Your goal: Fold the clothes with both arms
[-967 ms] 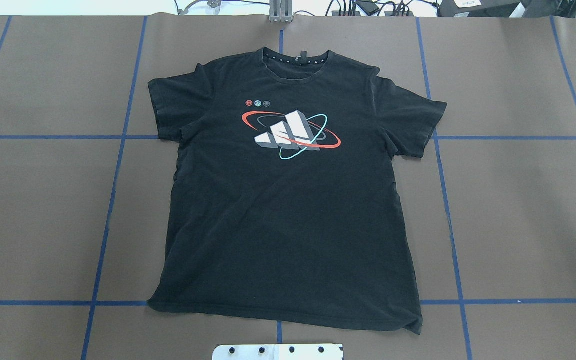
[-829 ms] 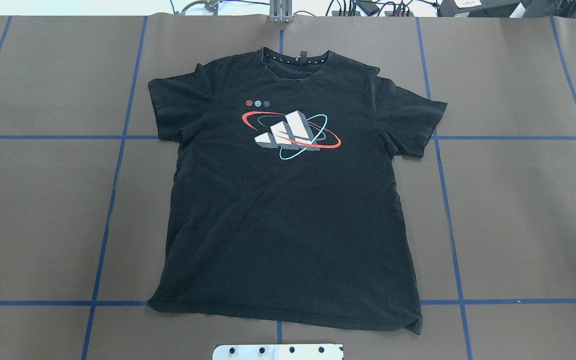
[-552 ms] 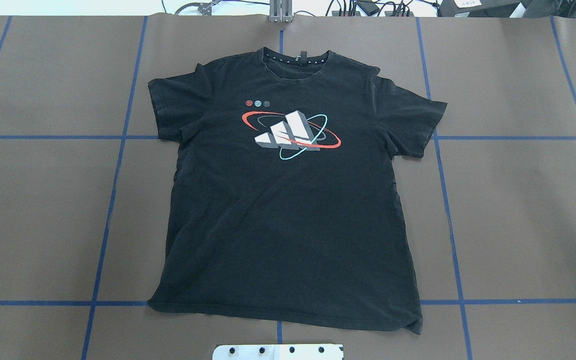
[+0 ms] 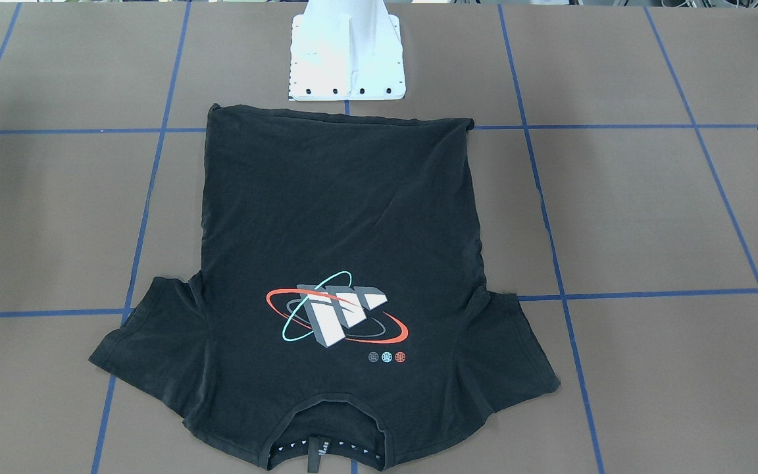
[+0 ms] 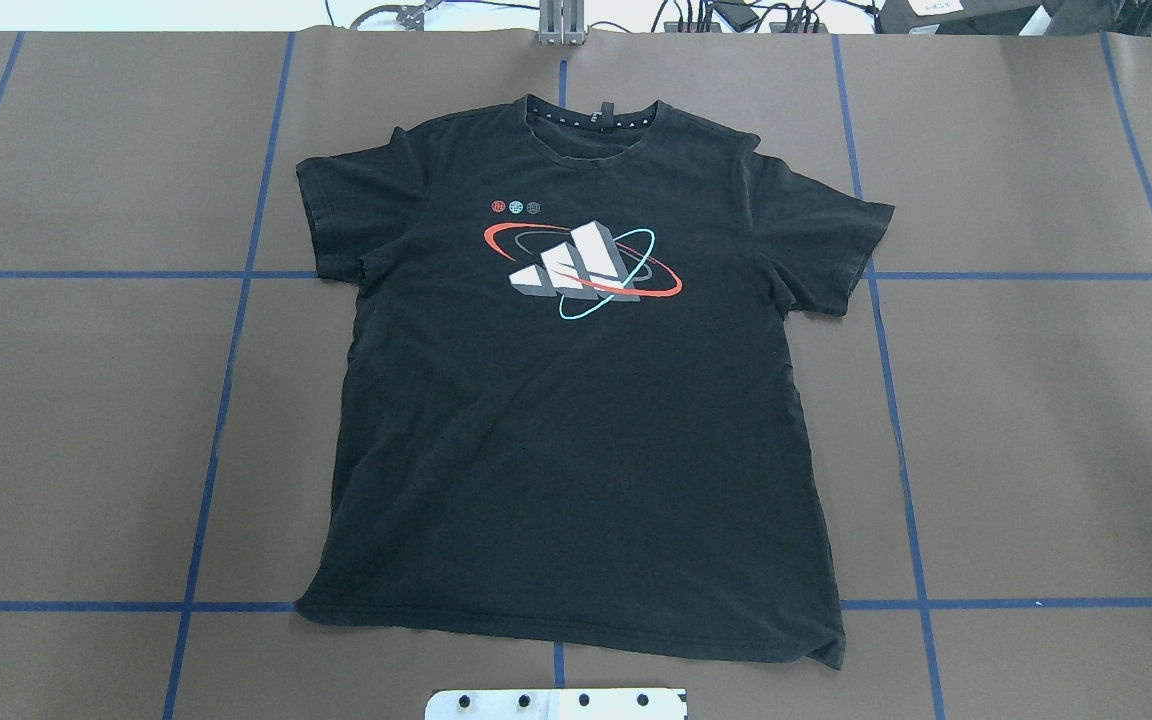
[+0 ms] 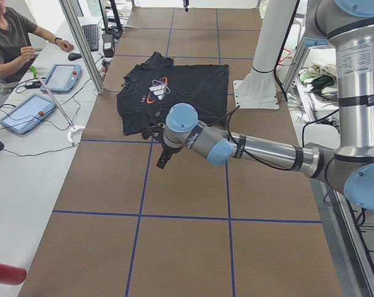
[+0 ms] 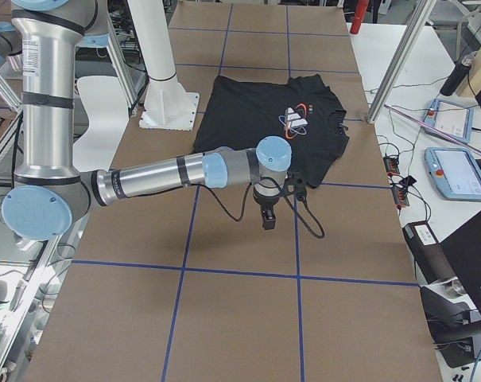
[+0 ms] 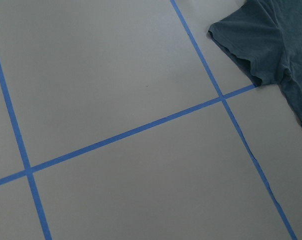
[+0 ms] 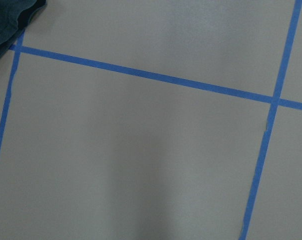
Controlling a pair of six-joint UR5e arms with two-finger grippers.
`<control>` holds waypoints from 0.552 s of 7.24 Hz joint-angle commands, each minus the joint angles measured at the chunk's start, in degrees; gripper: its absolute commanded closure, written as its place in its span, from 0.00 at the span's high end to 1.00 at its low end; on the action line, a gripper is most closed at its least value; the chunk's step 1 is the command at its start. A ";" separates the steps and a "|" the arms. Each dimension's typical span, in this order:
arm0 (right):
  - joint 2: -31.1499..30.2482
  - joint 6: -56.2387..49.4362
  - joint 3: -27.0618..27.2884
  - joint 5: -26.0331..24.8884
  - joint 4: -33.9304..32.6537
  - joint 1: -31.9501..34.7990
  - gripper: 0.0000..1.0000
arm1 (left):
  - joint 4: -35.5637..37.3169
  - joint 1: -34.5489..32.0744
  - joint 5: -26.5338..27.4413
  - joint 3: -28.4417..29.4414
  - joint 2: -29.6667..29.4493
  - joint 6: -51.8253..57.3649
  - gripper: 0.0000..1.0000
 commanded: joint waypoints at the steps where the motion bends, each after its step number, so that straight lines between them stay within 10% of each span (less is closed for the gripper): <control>1: 6.66 1.97 -6.51 -0.22 2.01 -3.63 1.00 | -0.24 0.19 1.01 -0.89 -0.46 0.37 1.00; 4: 17.30 10.05 -13.53 -1.53 4.72 -9.08 1.00 | -0.24 0.54 11.13 0.16 -1.08 0.37 1.00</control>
